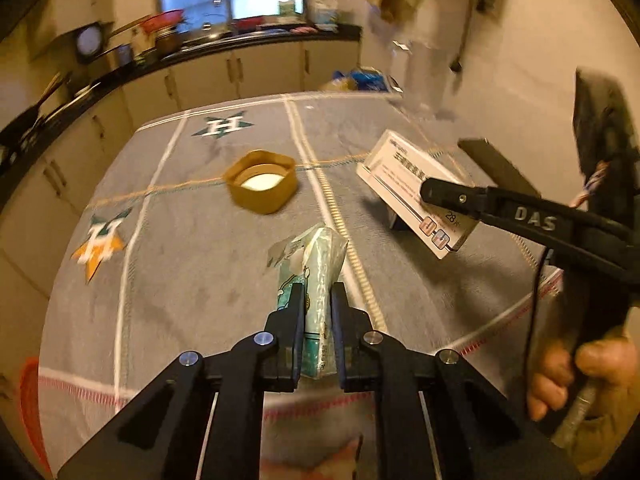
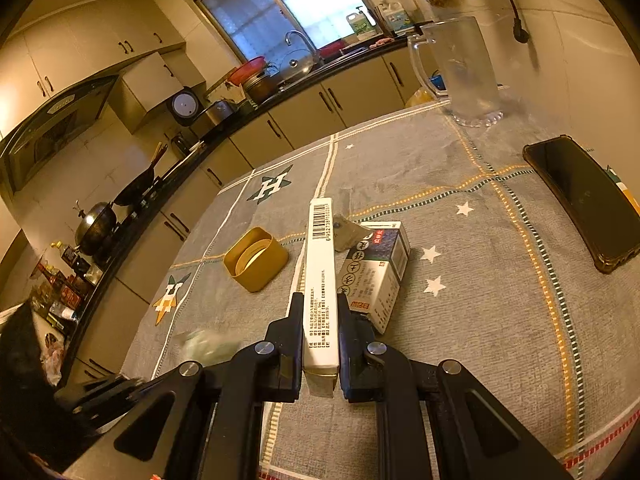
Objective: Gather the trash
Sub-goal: 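Grasp the teal packet with left tool while right tool holds the white box, then carry packet and white box to the red basket and open both tools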
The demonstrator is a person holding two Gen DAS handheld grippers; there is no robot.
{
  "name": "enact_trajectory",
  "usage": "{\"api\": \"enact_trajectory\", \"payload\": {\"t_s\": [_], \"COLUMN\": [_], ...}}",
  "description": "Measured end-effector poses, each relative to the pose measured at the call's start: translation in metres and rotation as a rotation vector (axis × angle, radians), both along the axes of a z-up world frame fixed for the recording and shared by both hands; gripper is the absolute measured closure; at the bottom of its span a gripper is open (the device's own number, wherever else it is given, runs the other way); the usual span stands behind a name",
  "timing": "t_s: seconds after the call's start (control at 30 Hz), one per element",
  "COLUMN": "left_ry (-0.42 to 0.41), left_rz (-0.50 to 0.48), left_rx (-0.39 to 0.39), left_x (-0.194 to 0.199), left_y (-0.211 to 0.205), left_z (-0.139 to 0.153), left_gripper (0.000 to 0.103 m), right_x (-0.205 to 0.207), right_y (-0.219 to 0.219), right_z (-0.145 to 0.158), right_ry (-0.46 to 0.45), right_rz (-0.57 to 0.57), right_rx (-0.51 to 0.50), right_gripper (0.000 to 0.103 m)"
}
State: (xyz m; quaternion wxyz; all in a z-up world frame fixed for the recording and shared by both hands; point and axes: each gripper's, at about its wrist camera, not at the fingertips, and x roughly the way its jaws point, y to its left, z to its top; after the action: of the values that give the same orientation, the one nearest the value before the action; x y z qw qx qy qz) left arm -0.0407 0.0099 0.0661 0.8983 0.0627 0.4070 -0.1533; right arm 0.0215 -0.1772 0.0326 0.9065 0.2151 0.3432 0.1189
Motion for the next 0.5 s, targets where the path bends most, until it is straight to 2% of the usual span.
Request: {"api": "enact_trajectory", "payload": {"t_s": [0.2,0.5], "left_ry": [-0.017,-0.063], "left_rz": [0.116,0.228], "left_rx": [-0.066,-0.073], "left_x": [-0.022,-0.046], "left_y": [0.035,0.059], "left_z": [0.016,0.036], "left_gripper": [0.091,0.091], "right_x": [0.000,0.003], "right_y": [0.013,0.016], "right_z": [0.002,-0.001], "right_ry": [-0.013,-0.002], "right_rz": [0.027,0.056], "right_rx": [-0.045,-0.037], "right_gripper": [0.088,0.088]}}
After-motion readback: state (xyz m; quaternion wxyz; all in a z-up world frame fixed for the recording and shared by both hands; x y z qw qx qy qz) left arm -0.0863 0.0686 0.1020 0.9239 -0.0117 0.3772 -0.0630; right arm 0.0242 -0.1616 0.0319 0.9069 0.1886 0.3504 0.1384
